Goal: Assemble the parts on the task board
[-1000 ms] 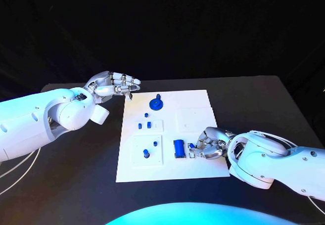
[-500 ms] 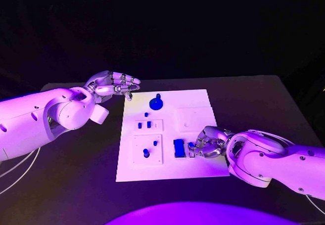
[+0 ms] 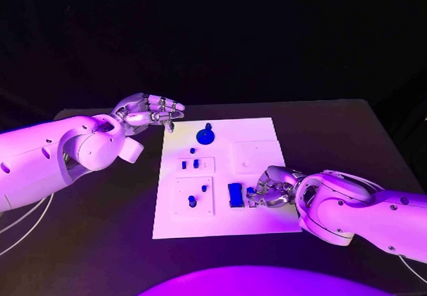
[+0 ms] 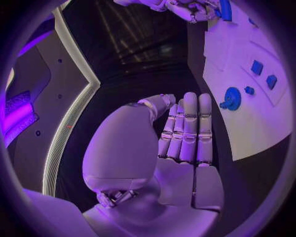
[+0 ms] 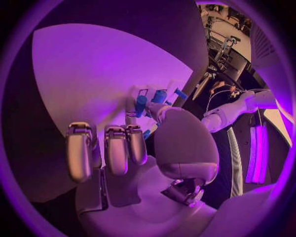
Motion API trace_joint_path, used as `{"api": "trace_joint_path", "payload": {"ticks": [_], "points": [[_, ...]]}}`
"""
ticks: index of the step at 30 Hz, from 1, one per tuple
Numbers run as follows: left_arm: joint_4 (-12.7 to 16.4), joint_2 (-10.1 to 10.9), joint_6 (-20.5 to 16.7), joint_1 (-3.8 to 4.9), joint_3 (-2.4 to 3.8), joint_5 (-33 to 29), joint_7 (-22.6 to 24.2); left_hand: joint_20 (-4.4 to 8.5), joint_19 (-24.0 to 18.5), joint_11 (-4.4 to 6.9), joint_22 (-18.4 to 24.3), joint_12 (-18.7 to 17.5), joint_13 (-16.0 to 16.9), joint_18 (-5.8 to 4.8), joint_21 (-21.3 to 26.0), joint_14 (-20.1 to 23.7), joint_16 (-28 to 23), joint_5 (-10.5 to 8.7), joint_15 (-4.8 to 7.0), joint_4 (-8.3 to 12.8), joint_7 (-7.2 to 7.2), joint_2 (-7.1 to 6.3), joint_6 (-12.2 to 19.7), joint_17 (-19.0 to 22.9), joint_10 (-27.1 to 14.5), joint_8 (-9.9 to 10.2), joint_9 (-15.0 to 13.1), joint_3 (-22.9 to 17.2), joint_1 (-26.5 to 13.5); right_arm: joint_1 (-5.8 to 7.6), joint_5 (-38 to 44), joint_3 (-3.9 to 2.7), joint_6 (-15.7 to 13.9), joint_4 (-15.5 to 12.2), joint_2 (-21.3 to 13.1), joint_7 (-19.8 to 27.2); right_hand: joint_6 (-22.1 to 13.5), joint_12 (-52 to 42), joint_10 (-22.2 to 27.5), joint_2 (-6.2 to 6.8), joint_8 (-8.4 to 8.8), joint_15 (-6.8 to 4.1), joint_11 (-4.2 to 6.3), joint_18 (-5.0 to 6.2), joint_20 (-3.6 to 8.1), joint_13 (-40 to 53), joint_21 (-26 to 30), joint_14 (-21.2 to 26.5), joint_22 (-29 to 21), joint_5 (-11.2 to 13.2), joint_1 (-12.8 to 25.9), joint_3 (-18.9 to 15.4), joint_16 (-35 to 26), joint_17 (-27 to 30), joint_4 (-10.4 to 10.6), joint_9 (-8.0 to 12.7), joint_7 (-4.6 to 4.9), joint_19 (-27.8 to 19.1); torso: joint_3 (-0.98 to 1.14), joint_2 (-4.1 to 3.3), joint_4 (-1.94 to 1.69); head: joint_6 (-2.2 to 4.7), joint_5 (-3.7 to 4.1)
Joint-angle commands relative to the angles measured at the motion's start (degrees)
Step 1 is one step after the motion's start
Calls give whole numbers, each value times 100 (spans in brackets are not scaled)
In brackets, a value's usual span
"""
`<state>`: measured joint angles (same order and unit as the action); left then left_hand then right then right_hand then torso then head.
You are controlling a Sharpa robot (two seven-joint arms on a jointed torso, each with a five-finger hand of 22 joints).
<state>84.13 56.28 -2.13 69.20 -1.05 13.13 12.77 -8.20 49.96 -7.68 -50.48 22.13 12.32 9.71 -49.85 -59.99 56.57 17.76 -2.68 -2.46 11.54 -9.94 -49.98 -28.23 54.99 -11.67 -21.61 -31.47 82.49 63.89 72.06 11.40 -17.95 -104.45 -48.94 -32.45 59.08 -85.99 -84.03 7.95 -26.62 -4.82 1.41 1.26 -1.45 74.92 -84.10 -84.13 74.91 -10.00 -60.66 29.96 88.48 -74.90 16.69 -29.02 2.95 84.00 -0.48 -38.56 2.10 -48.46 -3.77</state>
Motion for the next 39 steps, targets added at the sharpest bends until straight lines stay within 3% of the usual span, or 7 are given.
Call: {"api": "trace_joint_path", "payload": {"ticks": [1,2,3,19,23,31,39], "points": [[15,-2,38,3,2,-44,29,-19,-27,10,9,40,-8,87,39,14,-16,33,-38,-5,-10,31,-11,-9,-37,-16,3,-22,-8,-5,64,-1,129,-10,18,12,39,14,-426,52,-15,23,-37,-12,-13,1311,32,-512,1357,-60,155,-116,-11,-1157,0,12,18,449,-1,2,1,0,-1],[15,-2,38,3,2,-44,29,-19,-27,10,9,40,-8,87,39,14,-16,33,-38,-5,-10,31,-11,-9,-37,-16,3,-22,-8,-5,64,-1,130,-10,19,12,41,13,-426,66,-14,19,-36,-11,-13,1311,35,-512,1357,-143,187,-159,-11,-1156,-6,15,16,449,-1,1,0,-1,-1],[14,-2,37,3,2,-44,28,-19,-27,10,9,40,-8,87,39,14,-16,33,-38,-5,-10,31,-11,-9,-37,-16,3,-22,-8,-5,64,-1,132,-11,19,13,51,12,-427,129,-17,17,-30,-11,-6,1313,36,-512,1356,-553,303,-349,-11,-1159,-5,17,11,448,1,0,3,0,-3],[5,-3,26,3,1,-44,18,-20,-24,6,14,42,-12,86,46,13,-16,36,-41,-15,-4,44,3,-12,-44,-10,6,-27,-22,-5,75,-1,104,-39,-11,68,51,11,-429,182,-15,12,-25,-11,-3,1315,37,-513,1356,-483,382,-566,-11,-1160,-5,23,3,448,7,2,3,3,0],[4,-2,25,3,0,-44,16,-20,-24,6,14,42,-12,86,46,13,-16,36,-41,-15,-4,44,3,-12,-44,-10,6,-27,-22,-5,79,-1,139,-54,-77,137,43,16,-427,188,-15,6,-19,-8,1,1314,50,-512,1353,-490,192,-609,-13,-1157,-62,24,-2,445,5,2,2,4,-2],[-7,6,12,3,-1,-44,12,-20,-22,5,17,42,-14,86,49,12,-16,37,-41,-17,-1,51,8,-14,-49,-9,8,-30,-24,-8,91,-1,330,-69,-185,297,27,52,-413,433,-9,15,-32,-7,-5,1302,61,-511,1351,30,-269,-951,-16,-1156,-88,42,12,442,10,2,10,3,-28],[-17,-2,8,3,-3,-44,-4,-20,-22,5,17,42,-14,86,49,12,-16,37,-41,-17,-1,51,8,-14,-49,-9,8,-30,-24,-8,177,0,398,-20,-194,278,43,48,-415,388,-8,16,-31,-13,-7,1305,30,-515,1358,235,-370,-1059,-8,-1175,-37,53,10,449,8,-2,6,-1,-7]]}}
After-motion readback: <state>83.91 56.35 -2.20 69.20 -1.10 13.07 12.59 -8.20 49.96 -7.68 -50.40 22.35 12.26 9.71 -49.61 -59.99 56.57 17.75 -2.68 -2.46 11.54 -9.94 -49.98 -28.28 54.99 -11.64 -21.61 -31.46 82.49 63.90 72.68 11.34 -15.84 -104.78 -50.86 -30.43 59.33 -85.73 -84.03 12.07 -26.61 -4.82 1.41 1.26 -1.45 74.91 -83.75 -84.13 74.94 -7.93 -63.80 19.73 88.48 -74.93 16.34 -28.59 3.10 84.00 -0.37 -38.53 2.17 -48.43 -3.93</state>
